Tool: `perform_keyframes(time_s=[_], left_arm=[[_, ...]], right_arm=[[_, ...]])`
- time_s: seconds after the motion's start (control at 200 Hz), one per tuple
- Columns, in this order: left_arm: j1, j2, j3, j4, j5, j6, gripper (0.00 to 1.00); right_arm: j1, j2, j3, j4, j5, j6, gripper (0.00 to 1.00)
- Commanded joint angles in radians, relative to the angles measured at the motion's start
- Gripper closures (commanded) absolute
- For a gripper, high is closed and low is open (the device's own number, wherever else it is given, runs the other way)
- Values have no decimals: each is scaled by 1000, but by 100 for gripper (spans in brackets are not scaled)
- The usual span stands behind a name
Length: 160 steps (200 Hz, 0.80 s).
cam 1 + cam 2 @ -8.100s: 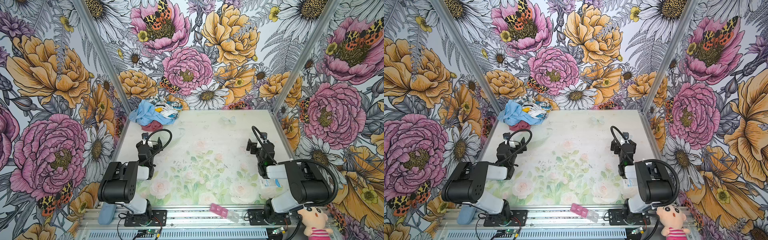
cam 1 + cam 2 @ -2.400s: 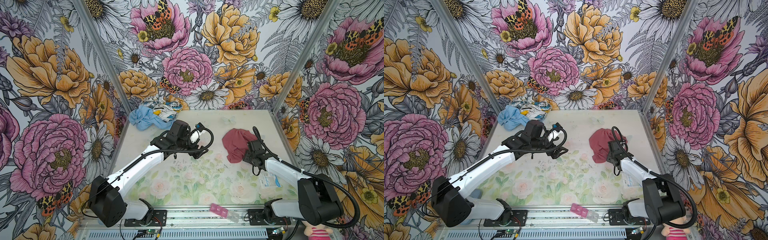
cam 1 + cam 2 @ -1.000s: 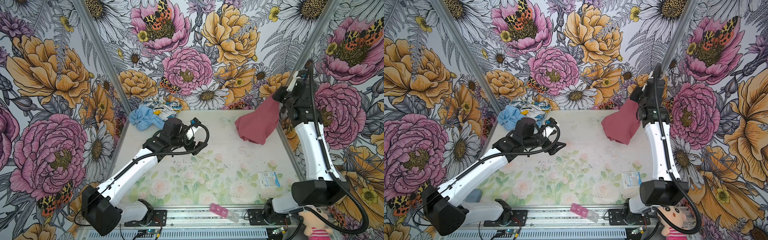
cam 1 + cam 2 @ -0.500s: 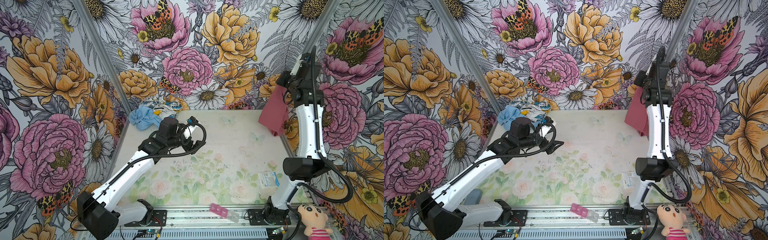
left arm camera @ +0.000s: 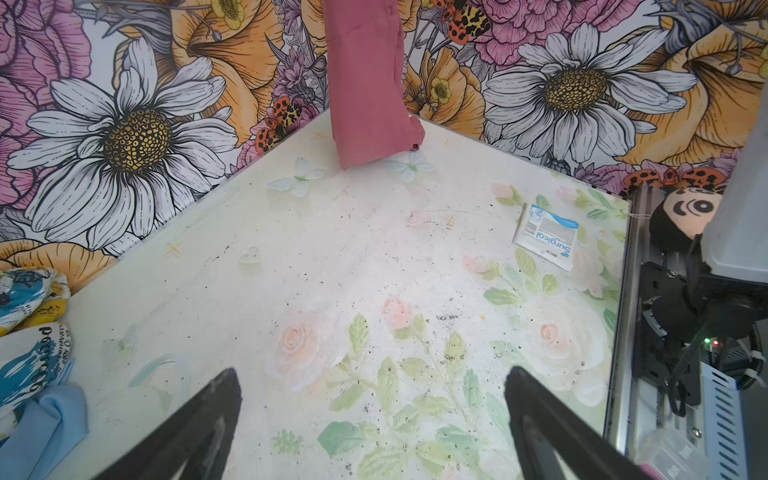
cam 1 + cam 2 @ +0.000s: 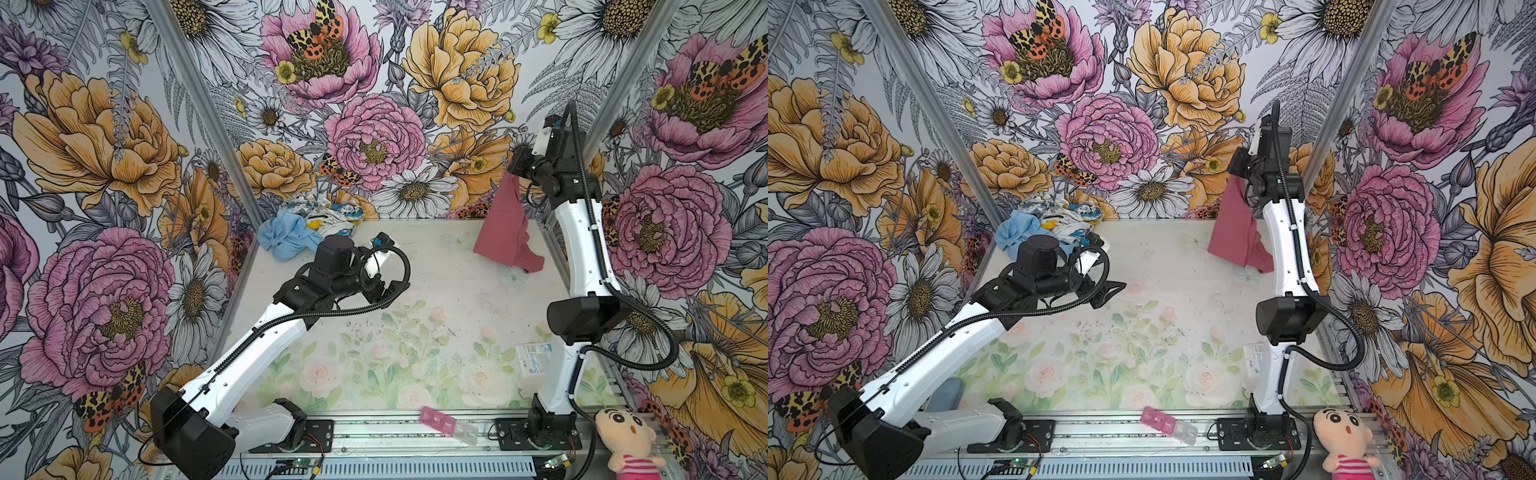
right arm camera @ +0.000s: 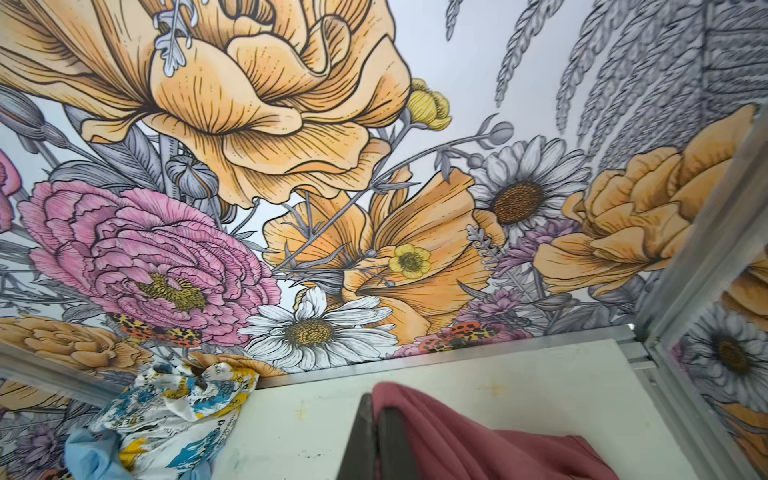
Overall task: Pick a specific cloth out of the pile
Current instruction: 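Drag the pink cloth with the right gripper toward the far corner and lower it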
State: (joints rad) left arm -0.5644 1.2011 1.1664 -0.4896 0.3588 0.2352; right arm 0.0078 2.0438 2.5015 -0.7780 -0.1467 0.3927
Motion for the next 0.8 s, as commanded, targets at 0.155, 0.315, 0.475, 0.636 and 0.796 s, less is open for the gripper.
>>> perform_keyframes(time_s=[0.155, 0.315, 0.475, 0.636, 0.796], left_arm=[[11, -11, -15, 12, -22, 4, 1], [12, -2, -10, 12, -15, 3, 1], [13, 5, -9, 12, -10, 3, 1], [15, 14, -6, 12, 1, 0, 1], [15, 12, -8, 12, 3, -2, 1]], right_arm=[[-29, -97, -111, 26, 114, -10, 100], [-109, -210, -314, 28, 213, -52, 100], [-176, -271, -440, 28, 262, -111, 100], [-180, -259, -484, 29, 331, -169, 100], [-153, -170, -481, 29, 275, -165, 100]])
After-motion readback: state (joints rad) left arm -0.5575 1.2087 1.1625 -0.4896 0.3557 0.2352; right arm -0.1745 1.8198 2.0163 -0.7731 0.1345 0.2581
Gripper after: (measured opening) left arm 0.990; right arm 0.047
